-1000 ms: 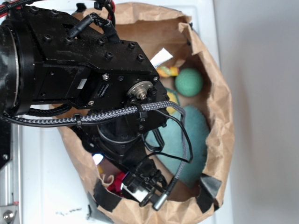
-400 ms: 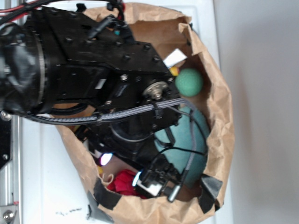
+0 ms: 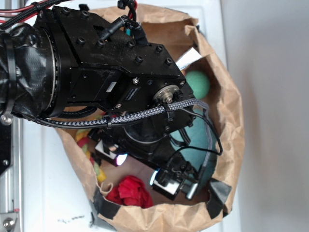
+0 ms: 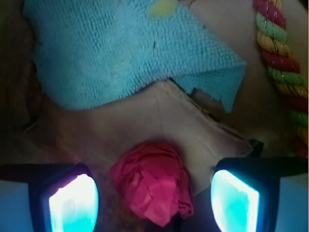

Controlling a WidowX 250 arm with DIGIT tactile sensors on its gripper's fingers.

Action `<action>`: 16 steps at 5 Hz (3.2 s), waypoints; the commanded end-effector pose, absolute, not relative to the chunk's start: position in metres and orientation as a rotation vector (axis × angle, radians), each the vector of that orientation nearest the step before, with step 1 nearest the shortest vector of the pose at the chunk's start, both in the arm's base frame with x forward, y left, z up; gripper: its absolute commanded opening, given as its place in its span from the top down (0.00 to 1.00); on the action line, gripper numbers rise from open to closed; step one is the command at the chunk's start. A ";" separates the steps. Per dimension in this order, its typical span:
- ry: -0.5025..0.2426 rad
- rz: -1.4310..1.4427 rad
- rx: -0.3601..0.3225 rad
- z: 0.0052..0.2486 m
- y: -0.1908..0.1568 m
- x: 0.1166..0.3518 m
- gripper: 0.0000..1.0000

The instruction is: Grab the red paper.

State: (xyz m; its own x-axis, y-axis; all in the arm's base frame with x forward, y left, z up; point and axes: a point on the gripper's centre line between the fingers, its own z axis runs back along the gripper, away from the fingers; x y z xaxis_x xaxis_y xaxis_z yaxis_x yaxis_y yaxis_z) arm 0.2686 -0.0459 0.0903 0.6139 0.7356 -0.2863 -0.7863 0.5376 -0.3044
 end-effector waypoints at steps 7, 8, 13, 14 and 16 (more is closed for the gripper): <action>0.194 0.663 -0.425 0.072 -0.091 0.233 0.00; 0.206 0.641 -0.485 0.080 -0.096 0.232 0.00; 0.200 0.663 -0.585 0.086 -0.106 0.247 0.00; 0.199 0.663 -0.569 0.075 -0.104 0.249 0.00; 0.180 0.617 -0.470 0.048 -0.104 0.244 0.00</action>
State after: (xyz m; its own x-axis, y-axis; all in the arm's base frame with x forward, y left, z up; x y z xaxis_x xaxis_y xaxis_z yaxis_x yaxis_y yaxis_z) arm 0.2384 -0.0934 0.0447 0.7882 0.5415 -0.2926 -0.6154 0.6965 -0.3689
